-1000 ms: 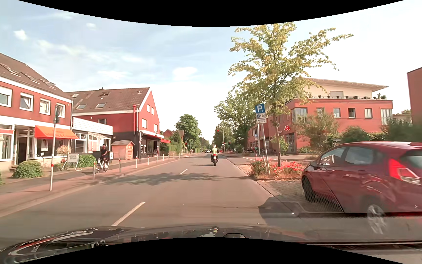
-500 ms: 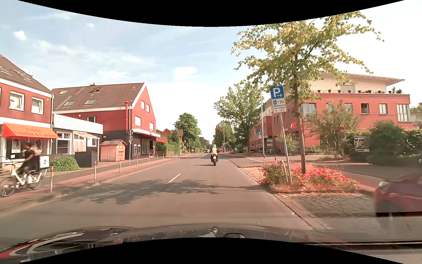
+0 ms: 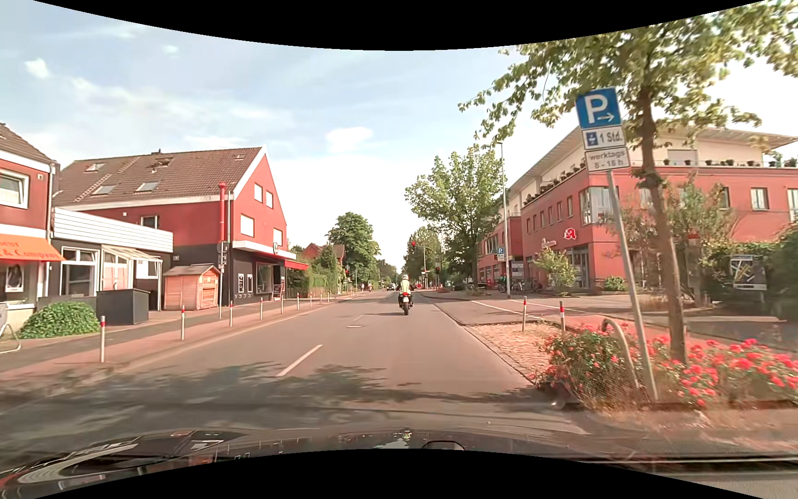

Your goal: Follow the waypoints while adhering to traffic rules and regulations

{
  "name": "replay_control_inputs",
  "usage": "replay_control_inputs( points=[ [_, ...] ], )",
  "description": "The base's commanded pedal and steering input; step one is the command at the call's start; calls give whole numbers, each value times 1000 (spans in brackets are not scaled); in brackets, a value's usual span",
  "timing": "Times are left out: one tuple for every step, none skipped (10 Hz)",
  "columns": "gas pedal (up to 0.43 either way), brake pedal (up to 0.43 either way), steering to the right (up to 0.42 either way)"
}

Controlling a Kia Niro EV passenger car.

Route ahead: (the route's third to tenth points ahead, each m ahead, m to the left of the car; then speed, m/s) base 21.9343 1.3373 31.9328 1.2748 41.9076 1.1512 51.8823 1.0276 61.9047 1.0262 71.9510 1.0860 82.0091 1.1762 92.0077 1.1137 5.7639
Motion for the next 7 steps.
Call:
replay_control_inputs(
  points=[
    [130, 0, -3],
    [130, 0, -3],
    [130, 0, -3],
    [130, 0, -3],
    [130, 0, -2],
    [130, 0, -2],
    [130, 0, -3]
  ],
)
